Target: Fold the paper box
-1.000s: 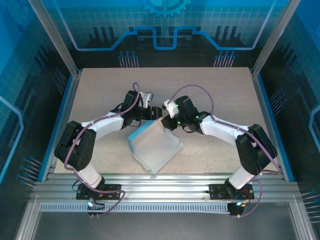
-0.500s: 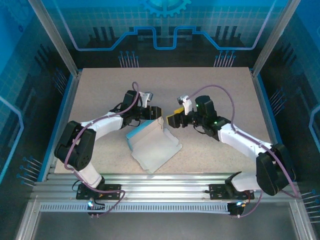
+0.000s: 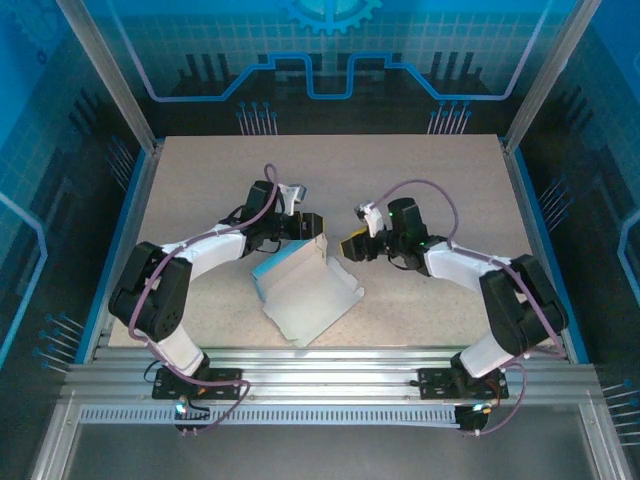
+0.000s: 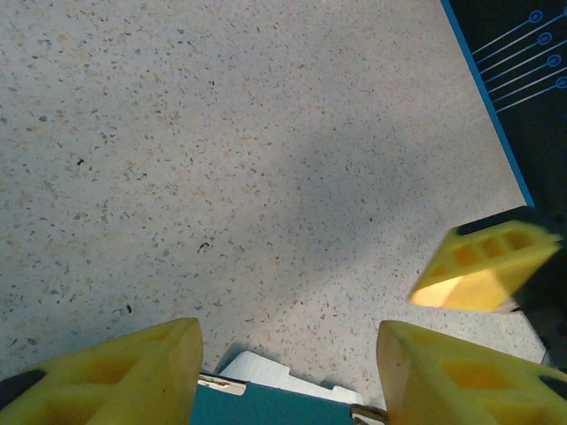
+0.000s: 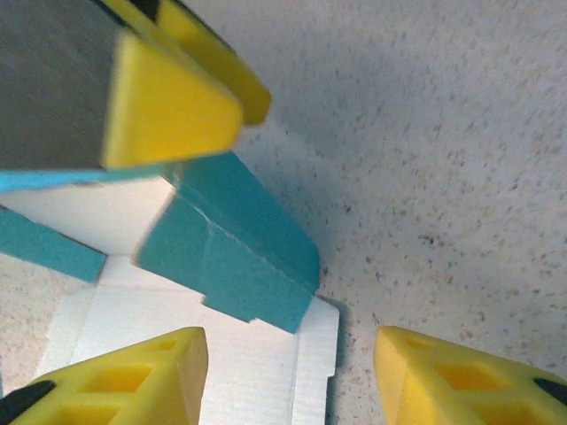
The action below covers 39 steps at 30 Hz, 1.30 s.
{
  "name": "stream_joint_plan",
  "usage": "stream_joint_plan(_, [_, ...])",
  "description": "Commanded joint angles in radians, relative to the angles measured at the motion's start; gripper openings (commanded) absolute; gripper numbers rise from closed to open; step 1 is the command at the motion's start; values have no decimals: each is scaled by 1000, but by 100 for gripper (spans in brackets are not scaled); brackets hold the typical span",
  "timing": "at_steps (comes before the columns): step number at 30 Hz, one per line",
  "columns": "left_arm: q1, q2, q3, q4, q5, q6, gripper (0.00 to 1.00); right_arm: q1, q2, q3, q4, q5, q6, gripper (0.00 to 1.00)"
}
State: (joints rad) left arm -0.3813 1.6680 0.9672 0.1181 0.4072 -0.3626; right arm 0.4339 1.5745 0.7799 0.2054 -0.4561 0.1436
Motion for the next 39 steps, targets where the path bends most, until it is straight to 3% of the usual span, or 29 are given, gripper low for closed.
stream_joint_plan(1, [10, 12, -7, -20, 18, 26, 55, 34, 45, 40, 58, -31, -61, 53])
stream_joint_plan(16, [21, 27, 17, -55, 93, 43, 52, 139, 181, 94, 212, 45, -16, 43])
stream_joint_plan(31, [55, 101, 102, -106, 265, 68, 49, 217, 237, 130, 275, 278, -50, 29])
stream_joint_plan(39, [58, 100, 107, -124, 266, 74, 48, 272, 260, 162, 236, 434, -80, 20])
